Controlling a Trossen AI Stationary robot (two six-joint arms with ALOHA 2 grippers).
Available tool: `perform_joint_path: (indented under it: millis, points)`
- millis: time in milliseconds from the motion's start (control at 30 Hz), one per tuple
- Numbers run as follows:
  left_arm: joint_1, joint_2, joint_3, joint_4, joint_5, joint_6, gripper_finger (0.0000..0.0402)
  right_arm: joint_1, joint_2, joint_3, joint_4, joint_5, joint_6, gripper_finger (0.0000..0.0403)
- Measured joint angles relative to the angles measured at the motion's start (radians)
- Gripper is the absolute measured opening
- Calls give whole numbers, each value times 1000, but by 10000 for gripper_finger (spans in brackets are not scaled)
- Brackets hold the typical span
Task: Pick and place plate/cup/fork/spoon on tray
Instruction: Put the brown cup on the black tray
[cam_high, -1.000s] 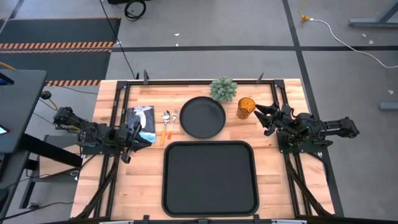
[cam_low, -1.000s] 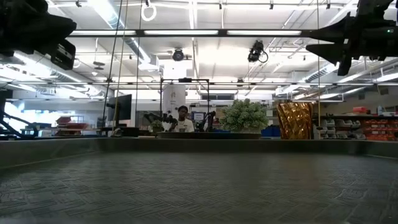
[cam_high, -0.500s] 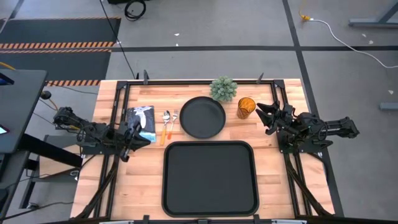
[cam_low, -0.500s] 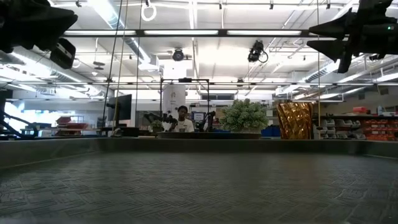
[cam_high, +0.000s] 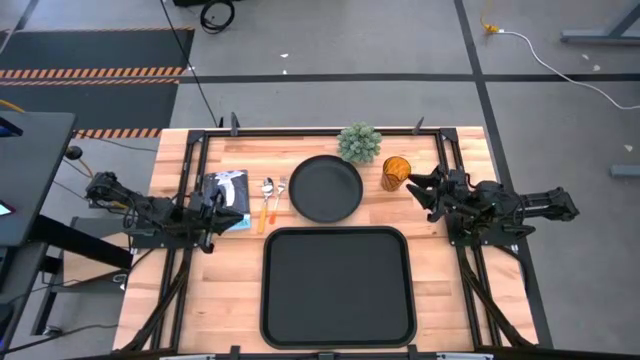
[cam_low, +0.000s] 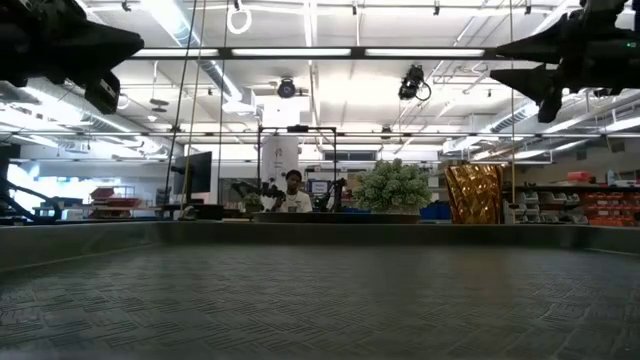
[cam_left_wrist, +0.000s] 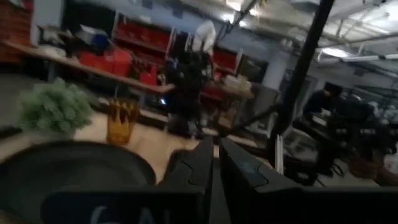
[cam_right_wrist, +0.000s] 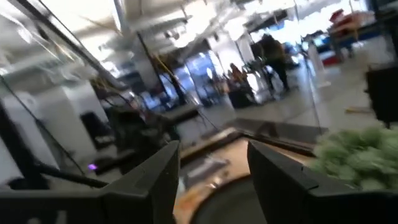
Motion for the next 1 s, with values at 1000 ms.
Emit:
perform_joint_path:
  millis: [1000]
  points:
    - [146, 0, 0, 115, -37, 403, 122, -174, 626, 476, -627, 82, 136, 202]
